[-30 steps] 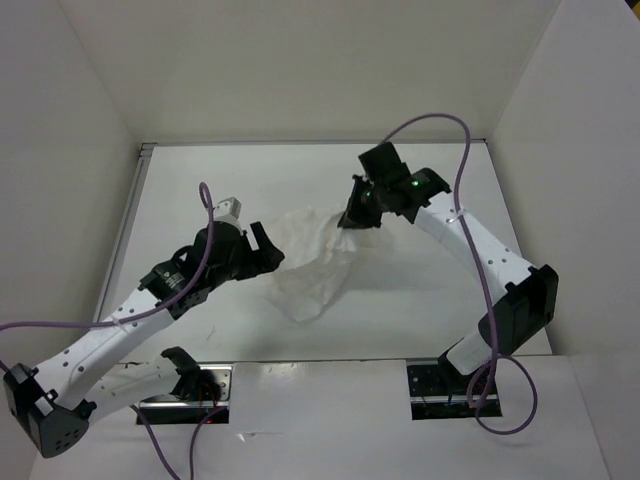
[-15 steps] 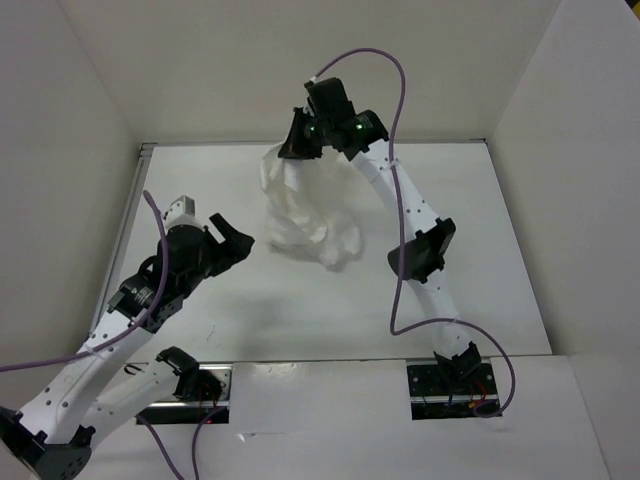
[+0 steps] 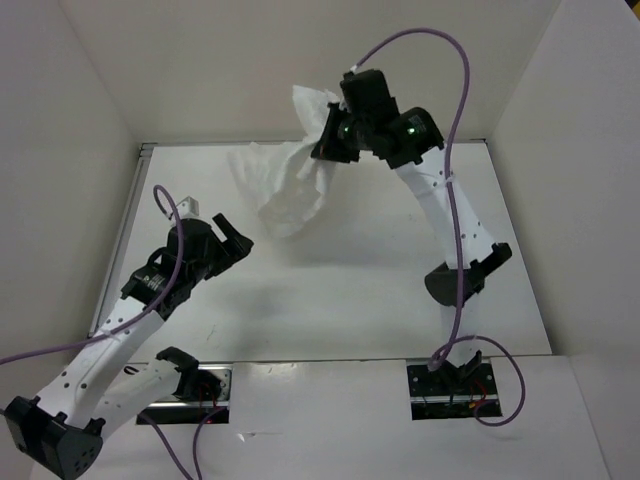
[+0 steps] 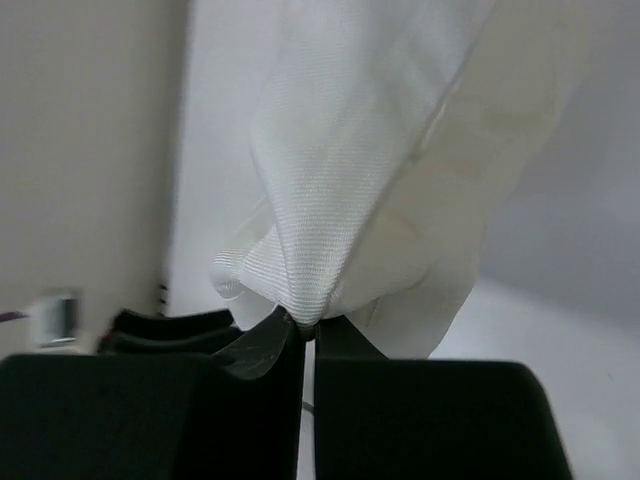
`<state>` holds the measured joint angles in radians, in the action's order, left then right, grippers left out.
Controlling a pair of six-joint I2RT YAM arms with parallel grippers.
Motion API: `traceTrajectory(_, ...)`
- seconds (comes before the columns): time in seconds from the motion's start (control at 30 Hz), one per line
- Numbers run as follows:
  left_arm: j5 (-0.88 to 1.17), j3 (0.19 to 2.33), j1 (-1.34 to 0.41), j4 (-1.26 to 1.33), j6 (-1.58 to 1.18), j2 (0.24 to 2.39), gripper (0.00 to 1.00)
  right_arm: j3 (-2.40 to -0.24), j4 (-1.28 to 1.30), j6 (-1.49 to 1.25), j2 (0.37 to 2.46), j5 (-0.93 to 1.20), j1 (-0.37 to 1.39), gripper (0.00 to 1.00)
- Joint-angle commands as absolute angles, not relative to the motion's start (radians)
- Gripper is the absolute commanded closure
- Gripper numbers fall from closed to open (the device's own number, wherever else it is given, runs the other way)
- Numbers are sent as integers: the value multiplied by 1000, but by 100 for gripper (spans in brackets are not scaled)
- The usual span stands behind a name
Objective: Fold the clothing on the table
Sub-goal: Flatten the skirt out
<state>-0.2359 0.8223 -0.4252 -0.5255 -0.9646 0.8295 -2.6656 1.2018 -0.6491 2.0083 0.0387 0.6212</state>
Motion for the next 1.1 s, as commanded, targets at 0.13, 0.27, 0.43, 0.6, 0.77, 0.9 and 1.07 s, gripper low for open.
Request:
traceTrajectory(0.13,-126,781,-387,-431,-925,859,13,-1561,996,-680,1622,53,511,100)
traceTrajectory(0.27,-54,730,-377,-371,-907,868,13,-1192,895,-703,1473,64,390,100)
traceTrajectory(0.43,93,693,-377,-288,-862,995,40,-1081,891,-693,1460,13,342,71)
traceTrajectory(0.6,170,693,-402,-230,-815,1179,53,-1153,900,-661,1471,-95,321,71)
traceTrajectory(0.77,288,779,-483,-164,-740,1400,65,-1173,891,-652,1519,-95,310,70)
traceTrajectory(0.9,328,811,-564,-89,-718,1534,60,-1184,891,-652,1528,-95,310,67)
traceTrajectory(1.07,335,830,-603,-26,-739,1604,43,-1195,891,-652,1528,-95,310,67)
